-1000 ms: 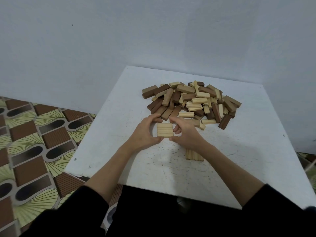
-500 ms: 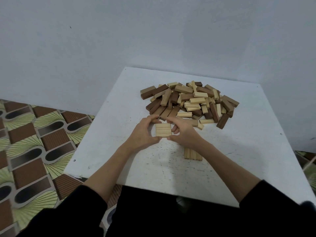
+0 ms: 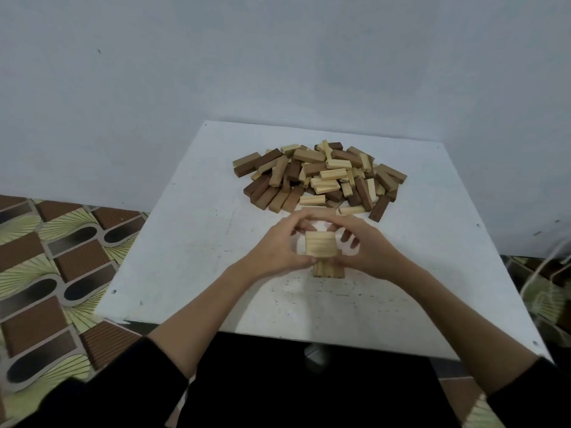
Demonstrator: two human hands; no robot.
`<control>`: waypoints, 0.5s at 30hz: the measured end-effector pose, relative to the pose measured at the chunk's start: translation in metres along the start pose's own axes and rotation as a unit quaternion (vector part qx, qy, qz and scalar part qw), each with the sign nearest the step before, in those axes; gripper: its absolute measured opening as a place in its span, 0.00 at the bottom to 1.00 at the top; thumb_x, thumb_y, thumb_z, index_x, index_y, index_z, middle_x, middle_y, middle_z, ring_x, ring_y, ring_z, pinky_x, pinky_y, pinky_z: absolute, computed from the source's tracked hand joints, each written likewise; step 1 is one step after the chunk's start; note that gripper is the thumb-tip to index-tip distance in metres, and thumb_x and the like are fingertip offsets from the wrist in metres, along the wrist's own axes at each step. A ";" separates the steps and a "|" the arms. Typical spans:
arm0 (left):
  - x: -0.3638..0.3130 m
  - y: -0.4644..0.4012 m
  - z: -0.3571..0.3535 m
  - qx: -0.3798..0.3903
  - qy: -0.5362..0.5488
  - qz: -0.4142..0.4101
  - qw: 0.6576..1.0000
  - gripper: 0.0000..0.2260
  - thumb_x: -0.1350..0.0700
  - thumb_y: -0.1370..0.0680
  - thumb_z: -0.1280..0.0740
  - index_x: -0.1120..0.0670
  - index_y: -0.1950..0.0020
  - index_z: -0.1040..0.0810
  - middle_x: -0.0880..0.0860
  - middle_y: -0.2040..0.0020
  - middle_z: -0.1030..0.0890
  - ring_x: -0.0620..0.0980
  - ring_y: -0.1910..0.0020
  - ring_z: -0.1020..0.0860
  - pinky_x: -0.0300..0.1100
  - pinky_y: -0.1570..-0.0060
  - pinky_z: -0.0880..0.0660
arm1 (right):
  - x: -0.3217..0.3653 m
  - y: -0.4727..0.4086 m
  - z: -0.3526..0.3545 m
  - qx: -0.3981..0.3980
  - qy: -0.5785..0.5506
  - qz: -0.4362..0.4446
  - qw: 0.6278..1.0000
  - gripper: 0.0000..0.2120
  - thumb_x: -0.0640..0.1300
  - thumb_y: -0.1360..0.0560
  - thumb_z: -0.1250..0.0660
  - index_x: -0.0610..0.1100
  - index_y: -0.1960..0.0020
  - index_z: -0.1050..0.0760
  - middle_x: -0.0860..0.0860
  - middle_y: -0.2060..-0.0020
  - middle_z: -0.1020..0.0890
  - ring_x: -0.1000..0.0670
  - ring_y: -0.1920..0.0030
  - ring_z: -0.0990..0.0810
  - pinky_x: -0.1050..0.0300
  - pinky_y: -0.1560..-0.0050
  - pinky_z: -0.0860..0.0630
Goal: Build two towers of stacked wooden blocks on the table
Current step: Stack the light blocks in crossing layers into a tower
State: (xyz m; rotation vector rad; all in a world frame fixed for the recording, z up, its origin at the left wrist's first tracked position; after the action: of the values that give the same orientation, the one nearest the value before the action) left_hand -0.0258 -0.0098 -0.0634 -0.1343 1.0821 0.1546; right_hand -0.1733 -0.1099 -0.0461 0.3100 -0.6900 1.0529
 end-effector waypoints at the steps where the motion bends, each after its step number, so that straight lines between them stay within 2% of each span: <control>1: -0.001 0.000 -0.006 0.010 -0.001 -0.001 1.000 0.34 0.63 0.34 0.24 0.37 0.38 0.34 0.47 0.47 0.22 0.37 0.45 0.27 0.25 0.42 0.36 | -0.007 0.007 0.001 0.004 0.007 -0.015 1.000 0.33 0.42 0.32 0.25 0.54 0.32 0.35 0.56 0.47 0.25 0.59 0.55 0.30 0.74 0.59 0.33; 2: -0.001 0.001 -0.011 0.017 -0.002 0.001 1.000 0.34 0.63 0.34 0.24 0.37 0.38 0.35 0.47 0.46 0.22 0.37 0.45 0.27 0.26 0.41 0.36 | -0.012 0.012 0.001 0.010 0.015 -0.029 0.999 0.34 0.44 0.32 0.25 0.54 0.31 0.36 0.54 0.45 0.25 0.58 0.55 0.30 0.73 0.59 0.33; 6: 0.002 0.001 -0.022 0.035 -0.005 0.017 0.999 0.35 0.61 0.34 0.23 0.48 0.31 0.34 0.47 0.44 0.23 0.42 0.42 0.27 0.36 0.39 0.32 | -0.023 0.022 -0.002 0.028 0.013 -0.053 0.998 0.34 0.46 0.32 0.25 0.51 0.30 0.36 0.56 0.45 0.26 0.55 0.52 0.31 0.73 0.58 0.35; 9: 0.004 0.003 -0.022 0.047 -0.004 0.028 0.998 0.35 0.61 0.34 0.23 0.49 0.31 0.34 0.48 0.43 0.23 0.44 0.40 0.27 0.40 0.37 0.31 | -0.023 0.022 -0.004 0.045 0.012 -0.056 0.997 0.35 0.47 0.31 0.26 0.50 0.29 0.38 0.57 0.44 0.28 0.56 0.50 0.33 0.76 0.56 0.37; 11: 0.004 0.002 -0.022 0.053 -0.009 0.032 0.998 0.36 0.60 0.34 0.22 0.49 0.30 0.35 0.48 0.41 0.24 0.44 0.39 0.28 0.38 0.37 0.31 | -0.025 0.022 -0.005 0.057 0.007 -0.067 0.996 0.38 0.48 0.32 0.25 0.51 0.27 0.40 0.56 0.42 0.29 0.56 0.48 0.34 0.75 0.55 0.37; 15: 0.003 0.002 -0.023 0.057 -0.050 0.031 0.997 0.42 0.56 0.35 0.21 0.48 0.27 0.39 0.46 0.36 0.30 0.41 0.38 0.33 0.24 0.41 0.37 | -0.021 0.022 -0.005 0.061 0.013 -0.062 0.996 0.44 0.51 0.34 0.24 0.51 0.25 0.45 0.55 0.37 0.32 0.57 0.44 0.37 0.68 0.50 0.36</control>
State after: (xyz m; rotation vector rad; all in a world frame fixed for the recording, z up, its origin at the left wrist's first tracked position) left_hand -0.0443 -0.0121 -0.0767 0.0096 0.9932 0.1538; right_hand -0.1976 -0.1110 -0.0653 0.4389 -0.5754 0.9802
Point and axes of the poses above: each hand's wrist, its own y-axis away from the middle knuckle, its own z-axis out of the back of the hand, x = y × z, the point moved 3 cm from there along -y, towards the middle knuckle
